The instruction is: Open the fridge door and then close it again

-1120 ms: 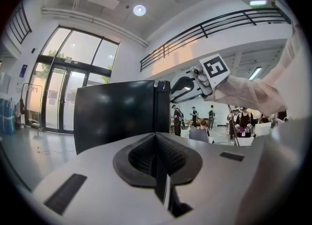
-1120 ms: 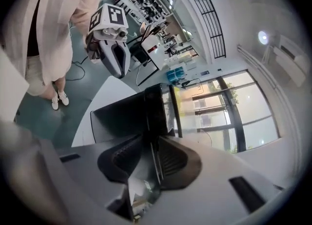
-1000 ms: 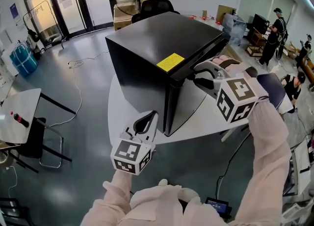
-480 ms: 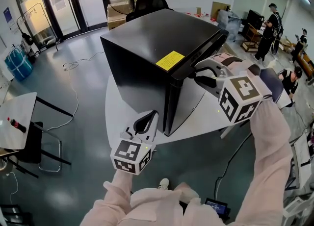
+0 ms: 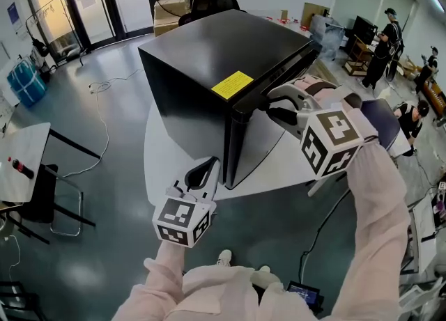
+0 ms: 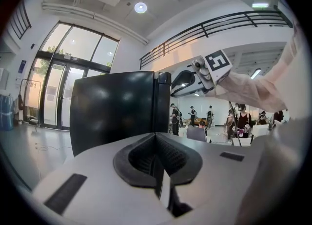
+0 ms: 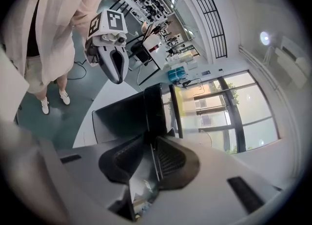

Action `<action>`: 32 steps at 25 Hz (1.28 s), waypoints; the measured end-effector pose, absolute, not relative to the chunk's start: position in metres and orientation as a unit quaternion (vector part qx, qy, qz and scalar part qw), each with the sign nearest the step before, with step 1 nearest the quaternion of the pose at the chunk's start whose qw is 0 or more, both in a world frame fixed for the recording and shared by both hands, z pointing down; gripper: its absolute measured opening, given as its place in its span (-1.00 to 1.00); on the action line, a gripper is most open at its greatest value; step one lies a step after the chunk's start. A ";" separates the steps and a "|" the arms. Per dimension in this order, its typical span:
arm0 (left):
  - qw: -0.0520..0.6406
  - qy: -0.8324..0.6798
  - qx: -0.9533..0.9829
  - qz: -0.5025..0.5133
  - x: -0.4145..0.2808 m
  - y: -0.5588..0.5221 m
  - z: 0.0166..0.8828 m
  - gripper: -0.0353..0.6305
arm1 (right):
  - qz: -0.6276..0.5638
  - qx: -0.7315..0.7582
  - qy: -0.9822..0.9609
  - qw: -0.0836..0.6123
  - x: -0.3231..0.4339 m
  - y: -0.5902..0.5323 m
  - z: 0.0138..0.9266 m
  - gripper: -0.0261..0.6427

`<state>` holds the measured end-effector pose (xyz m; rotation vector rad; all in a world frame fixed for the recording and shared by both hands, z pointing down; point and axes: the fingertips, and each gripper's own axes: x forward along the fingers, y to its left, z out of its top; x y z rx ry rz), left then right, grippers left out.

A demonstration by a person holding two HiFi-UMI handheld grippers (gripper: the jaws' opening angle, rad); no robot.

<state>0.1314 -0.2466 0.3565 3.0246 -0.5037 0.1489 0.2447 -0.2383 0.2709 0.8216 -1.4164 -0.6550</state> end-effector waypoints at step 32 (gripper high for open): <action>0.055 -0.280 0.957 0.048 0.121 -0.186 0.360 -0.86 | -0.334 0.351 -0.616 0.622 0.250 -0.225 0.273 -0.69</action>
